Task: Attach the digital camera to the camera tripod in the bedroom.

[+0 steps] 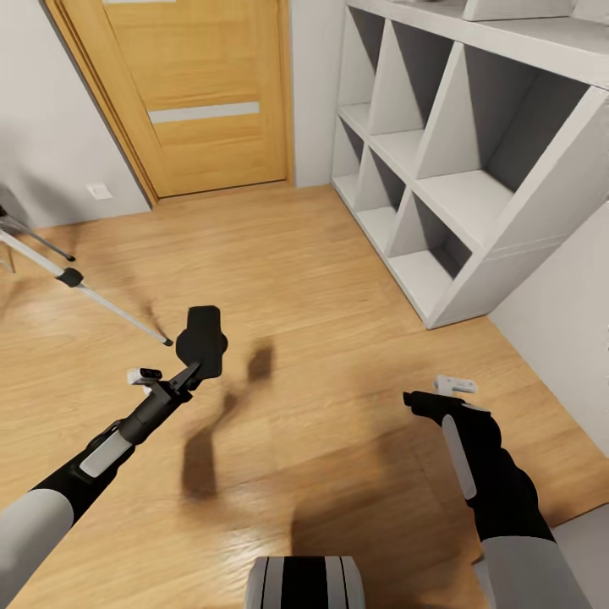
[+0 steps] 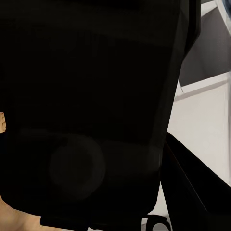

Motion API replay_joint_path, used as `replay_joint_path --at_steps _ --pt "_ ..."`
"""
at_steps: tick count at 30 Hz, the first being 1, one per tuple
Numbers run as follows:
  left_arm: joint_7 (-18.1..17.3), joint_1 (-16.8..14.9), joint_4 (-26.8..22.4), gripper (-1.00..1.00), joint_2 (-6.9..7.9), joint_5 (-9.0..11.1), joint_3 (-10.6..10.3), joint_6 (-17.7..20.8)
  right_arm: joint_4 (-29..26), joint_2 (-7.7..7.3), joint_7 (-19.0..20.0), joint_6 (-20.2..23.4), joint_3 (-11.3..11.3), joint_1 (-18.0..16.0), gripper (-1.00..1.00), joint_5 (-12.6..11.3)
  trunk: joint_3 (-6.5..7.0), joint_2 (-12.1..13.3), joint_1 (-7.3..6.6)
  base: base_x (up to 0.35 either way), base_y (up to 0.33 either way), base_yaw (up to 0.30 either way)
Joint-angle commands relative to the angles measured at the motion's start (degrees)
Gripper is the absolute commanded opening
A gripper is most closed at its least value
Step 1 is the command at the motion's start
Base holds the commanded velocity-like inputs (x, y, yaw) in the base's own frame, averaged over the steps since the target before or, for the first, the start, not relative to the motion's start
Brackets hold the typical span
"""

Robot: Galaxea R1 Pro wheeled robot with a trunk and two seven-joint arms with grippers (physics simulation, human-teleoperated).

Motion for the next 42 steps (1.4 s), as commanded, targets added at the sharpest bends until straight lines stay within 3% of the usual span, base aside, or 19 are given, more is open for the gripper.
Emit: replay_joint_path --at_steps 1,9,11,15,17,25,30,42 --pt "-0.2 -0.1 0.0 -1.00 0.07 0.6 -0.4 0.4 -0.1 -0.02 -0.5 0.2 0.0 0.0 1.00 -0.5 0.19 0.0 -0.03 0.000 0.000 0.000" --pt "2.3 -0.1 0.0 -1.00 -0.16 0.1 -0.5 0.4 -0.1 -0.02 -0.5 -0.1 0.0 0.0 1.00 -0.5 1.96 0.1 -0.24 0.000 0.000 0.000" --pt "7.0 -0.1 -0.4 -1.00 -0.79 0.0 -0.5 0.2 -0.1 -0.02 -0.5 -0.2 0.0 0.0 1.00 -0.5 2.41 0.1 -0.29 0.000 0.000 0.000" --pt "12.0 -0.1 -1.0 -1.00 -1.73 -0.1 -0.5 0.2 -0.1 -0.02 -0.5 -0.2 0.0 0.0 1.00 -0.5 3.29 0.2 -0.39 0.000 0.000 0.000" --pt "16.2 -0.1 -1.6 -1.00 -2.38 -0.1 -0.6 0.1 -0.1 -0.02 -0.5 -0.3 0.0 0.0 1.00 -0.5 3.74 0.2 -0.44 0.000 0.000 0.000" --pt "30.5 -0.1 -6.8 -1.00 -3.19 -0.2 -0.7 0.3 0.0 -0.01 -0.5 -0.3 0.1 0.0 1.00 -0.6 5.51 0.3 -0.65 0.000 0.000 0.000" --pt "33.3 -0.1 -9.7 -1.00 -3.21 -0.2 -0.8 0.5 0.0 -0.02 -0.5 -0.3 0.1 0.0 1.00 -0.6 6.62 0.4 -0.78 0.000 0.000 0.000" --pt "34.2 -0.1 -10.8 -1.00 -3.20 -0.1 -0.8 0.6 -0.1 0.06 -0.5 -0.4 0.1 0.0 1.00 -0.5 9.27 0.5 -1.09 0.000 0.000 0.000"
